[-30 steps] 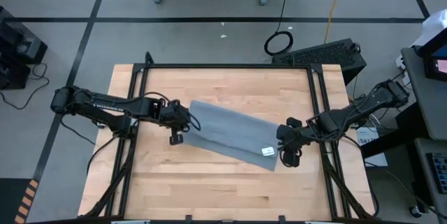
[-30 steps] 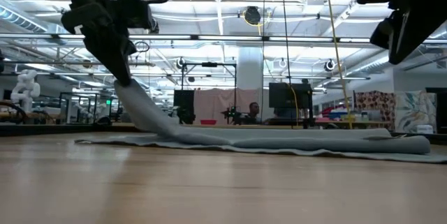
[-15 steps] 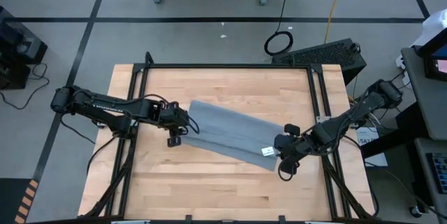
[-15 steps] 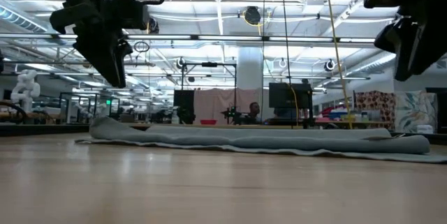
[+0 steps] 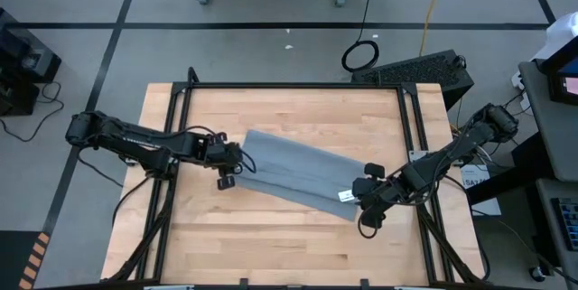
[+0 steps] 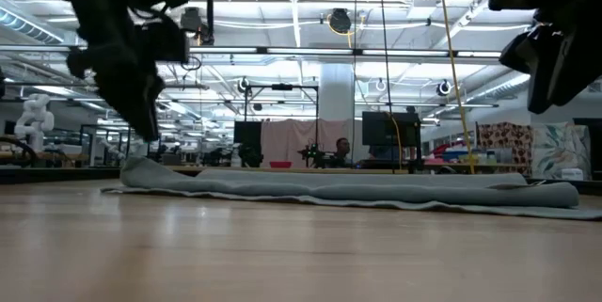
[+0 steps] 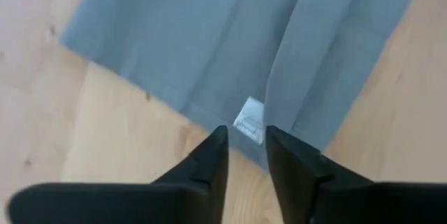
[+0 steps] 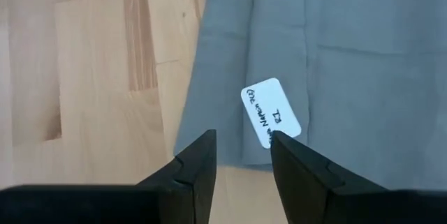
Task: Roll towel
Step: Fold the gray towel on the table
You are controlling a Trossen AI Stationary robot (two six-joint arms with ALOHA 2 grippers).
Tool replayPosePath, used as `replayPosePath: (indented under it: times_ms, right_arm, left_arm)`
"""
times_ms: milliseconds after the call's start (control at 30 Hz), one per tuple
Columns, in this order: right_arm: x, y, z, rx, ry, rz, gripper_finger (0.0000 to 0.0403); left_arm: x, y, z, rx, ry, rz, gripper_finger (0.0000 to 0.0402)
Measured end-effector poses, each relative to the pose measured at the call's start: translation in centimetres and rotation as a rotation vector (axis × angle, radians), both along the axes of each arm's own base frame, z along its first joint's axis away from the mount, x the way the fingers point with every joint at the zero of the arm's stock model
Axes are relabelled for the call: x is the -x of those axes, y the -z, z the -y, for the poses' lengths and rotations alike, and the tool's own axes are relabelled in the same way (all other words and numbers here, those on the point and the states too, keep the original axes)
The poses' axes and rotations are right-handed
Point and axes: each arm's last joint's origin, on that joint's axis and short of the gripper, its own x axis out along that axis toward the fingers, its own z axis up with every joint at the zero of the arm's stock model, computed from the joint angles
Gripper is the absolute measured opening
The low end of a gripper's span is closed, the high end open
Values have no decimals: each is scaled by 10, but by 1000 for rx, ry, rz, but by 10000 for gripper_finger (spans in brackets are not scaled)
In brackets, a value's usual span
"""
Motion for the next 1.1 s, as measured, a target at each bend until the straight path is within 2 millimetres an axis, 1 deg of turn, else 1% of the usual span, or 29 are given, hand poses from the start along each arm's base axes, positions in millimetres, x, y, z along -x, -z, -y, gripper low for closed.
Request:
replayPosePath:
  times_ms: [133,267,467,633,733,833,967,1100]
  right_arm:
    - [-1,-1,-1,11,-19,14,128]
    - [-1,-1,0,45,-11,32,128]
    - [-1,-1,0,50,-19,39,128]
    - [-1,-1,0,48,-20,38,128]
    - [-1,-1,0,46,-21,37,128]
    - [-2,-1,-1,40,-18,44,128]
    - [-4,-3,-2,17,3,66,128]
    - [3,5,2,63,109,-14,125]
  left_arm:
    - [4,10,0,12,-28,0,46]
    - [7,17,1,28,-17,-4,18]
    - [11,29,11,100,48,-15,13]
    - [14,30,21,227,109,-44,13]
    - [16,25,24,252,92,-78,13]
    - [14,18,25,231,63,-92,13]
    - [6,8,25,148,59,-20,13]
    - [-2,8,25,19,57,82,13]
